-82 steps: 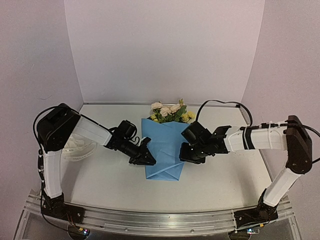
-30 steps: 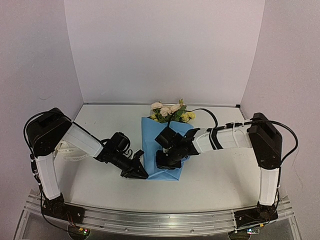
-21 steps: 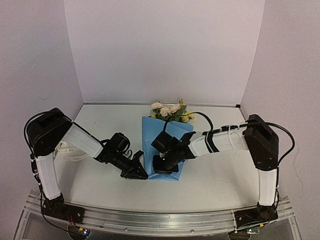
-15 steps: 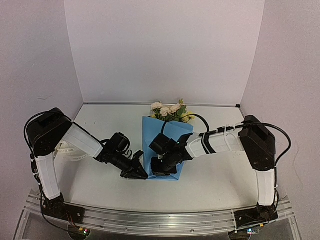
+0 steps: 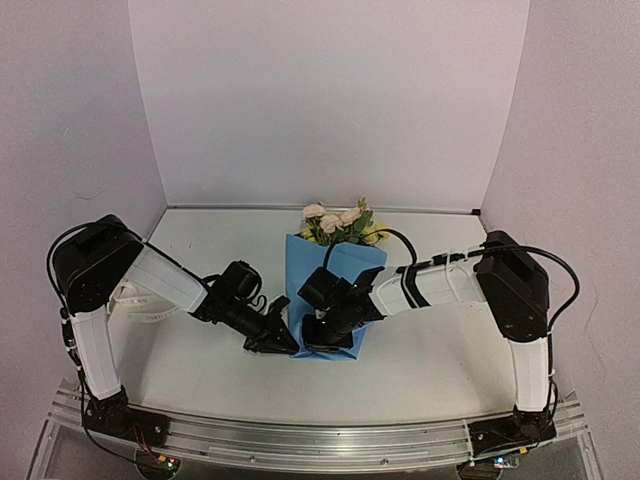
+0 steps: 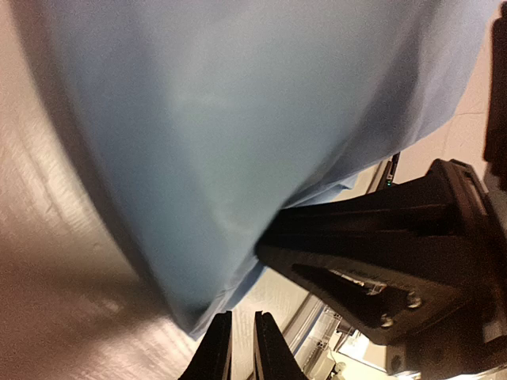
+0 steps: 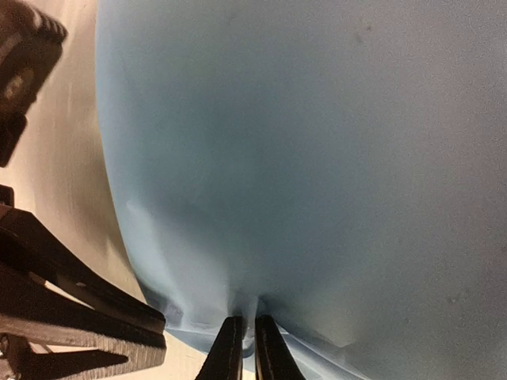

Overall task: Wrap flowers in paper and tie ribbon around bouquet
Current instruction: Press the fold line of the folded wrapping paper.

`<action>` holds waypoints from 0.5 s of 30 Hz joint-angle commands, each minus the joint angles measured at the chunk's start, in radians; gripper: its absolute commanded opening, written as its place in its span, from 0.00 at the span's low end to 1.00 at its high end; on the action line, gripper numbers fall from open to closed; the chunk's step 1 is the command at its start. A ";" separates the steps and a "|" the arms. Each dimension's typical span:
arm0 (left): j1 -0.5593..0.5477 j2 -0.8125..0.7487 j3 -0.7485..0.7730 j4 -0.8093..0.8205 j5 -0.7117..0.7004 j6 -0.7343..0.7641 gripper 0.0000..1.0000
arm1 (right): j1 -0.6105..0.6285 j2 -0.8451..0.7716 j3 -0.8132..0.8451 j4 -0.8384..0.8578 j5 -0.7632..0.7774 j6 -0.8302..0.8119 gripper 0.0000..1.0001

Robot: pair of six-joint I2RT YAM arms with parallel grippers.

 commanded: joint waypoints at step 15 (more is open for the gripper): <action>0.073 0.083 0.043 0.126 -0.036 -0.100 0.13 | 0.004 0.033 -0.009 -0.041 0.011 0.011 0.06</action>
